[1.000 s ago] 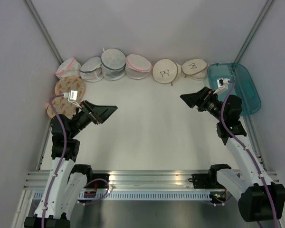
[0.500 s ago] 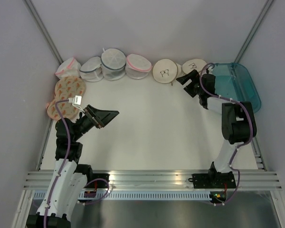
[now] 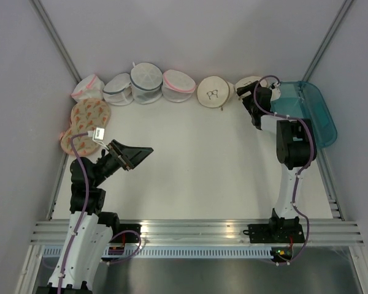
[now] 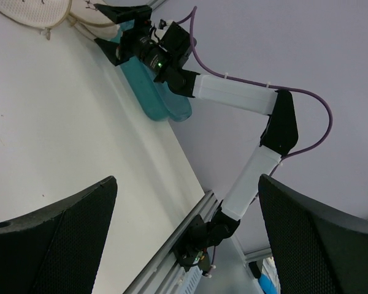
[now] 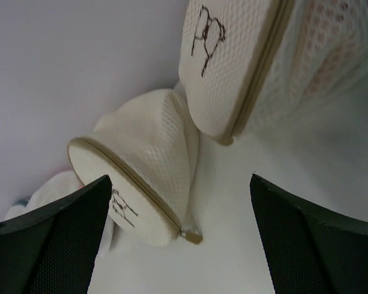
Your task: Unzip the laundry bag and remove the bra
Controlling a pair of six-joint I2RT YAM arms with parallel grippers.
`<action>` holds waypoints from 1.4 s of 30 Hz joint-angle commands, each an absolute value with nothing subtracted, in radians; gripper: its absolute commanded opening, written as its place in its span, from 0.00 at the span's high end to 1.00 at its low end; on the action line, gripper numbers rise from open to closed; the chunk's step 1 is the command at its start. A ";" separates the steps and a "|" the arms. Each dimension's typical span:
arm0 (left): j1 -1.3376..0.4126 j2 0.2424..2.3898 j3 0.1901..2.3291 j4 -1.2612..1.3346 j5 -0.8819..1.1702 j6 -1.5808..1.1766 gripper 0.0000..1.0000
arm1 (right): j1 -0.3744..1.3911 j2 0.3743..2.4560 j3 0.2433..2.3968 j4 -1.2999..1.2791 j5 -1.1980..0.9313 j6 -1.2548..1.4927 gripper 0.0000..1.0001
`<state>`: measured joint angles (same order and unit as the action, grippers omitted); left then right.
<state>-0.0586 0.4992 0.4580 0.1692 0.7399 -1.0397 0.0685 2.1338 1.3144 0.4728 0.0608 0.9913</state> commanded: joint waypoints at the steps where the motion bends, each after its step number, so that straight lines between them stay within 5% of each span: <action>1: -0.058 0.492 0.491 0.140 0.749 -1.048 0.00 | 0.074 2.201 1.431 0.460 0.199 0.996 0.02; 15: -0.058 0.477 0.584 -0.023 0.715 -0.953 0.00 | 0.112 2.336 1.816 0.060 0.518 1.017 0.02; 31: -0.058 0.468 0.568 -0.038 0.707 -0.948 0.01 | 0.140 2.217 1.651 -0.068 0.577 1.131 0.04; 36: -0.058 0.466 0.566 -0.052 0.709 -0.940 0.00 | 0.133 2.327 1.793 -0.101 0.583 1.121 0.04; 42: -0.057 0.463 0.591 -0.090 0.700 -0.919 0.00 | 0.120 2.448 1.976 -0.089 0.580 1.103 0.16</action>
